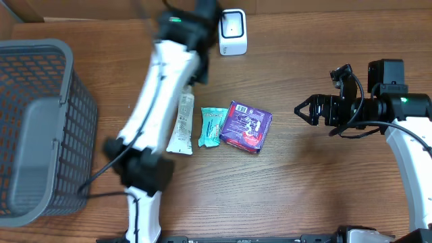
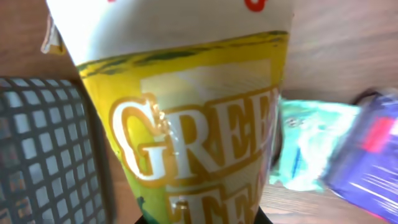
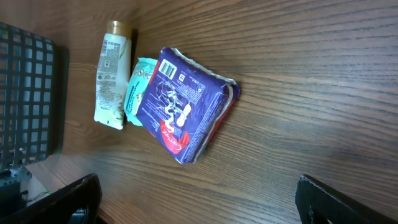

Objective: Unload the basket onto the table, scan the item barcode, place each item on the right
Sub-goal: 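Set the green tea pack on the table between tube and wipes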

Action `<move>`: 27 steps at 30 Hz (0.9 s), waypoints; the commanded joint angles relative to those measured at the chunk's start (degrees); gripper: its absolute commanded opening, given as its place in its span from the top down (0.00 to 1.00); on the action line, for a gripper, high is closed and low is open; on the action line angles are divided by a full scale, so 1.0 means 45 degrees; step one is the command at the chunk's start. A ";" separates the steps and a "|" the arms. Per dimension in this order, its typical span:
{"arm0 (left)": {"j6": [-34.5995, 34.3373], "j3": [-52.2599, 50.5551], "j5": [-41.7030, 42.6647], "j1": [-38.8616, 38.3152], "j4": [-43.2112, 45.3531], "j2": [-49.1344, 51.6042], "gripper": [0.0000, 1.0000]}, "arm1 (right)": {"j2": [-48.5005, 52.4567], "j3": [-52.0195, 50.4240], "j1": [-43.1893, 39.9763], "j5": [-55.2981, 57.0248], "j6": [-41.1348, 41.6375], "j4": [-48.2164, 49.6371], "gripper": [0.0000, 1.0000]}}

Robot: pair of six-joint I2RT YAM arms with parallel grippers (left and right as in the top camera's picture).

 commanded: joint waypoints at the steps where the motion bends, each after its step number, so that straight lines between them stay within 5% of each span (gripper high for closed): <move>1: -0.1166 -0.1059 -0.1909 -0.0641 -0.0039 0.0889 0.96 | -0.0015 0.0316 0.0092 -0.0073 0.0029 0.0053 0.00; 10: -0.2244 -0.4245 -0.2404 -0.1166 0.0019 0.2074 0.96 | -0.0015 0.0316 0.0092 -0.0073 0.0024 0.0073 0.00; 12: -0.2623 -0.4556 -0.2438 -0.1166 0.0185 0.2069 0.82 | -0.0015 0.0321 0.0092 -0.0073 0.0029 0.0165 0.00; 14: -0.2812 -0.4541 -0.2176 -0.1166 0.0325 0.2064 0.55 | -0.0015 0.0321 0.0092 -0.0078 0.0029 0.0282 0.00; 15: -0.2778 -0.4503 -0.2016 -0.1166 0.0398 0.2021 0.52 | -0.0015 0.0316 0.0092 -0.0078 0.0034 0.0330 0.00; 27: -0.2137 -0.1661 -0.0583 -0.0942 -0.0049 0.1321 0.48 | -0.0015 0.0321 0.0092 -0.0078 0.0039 0.0398 0.00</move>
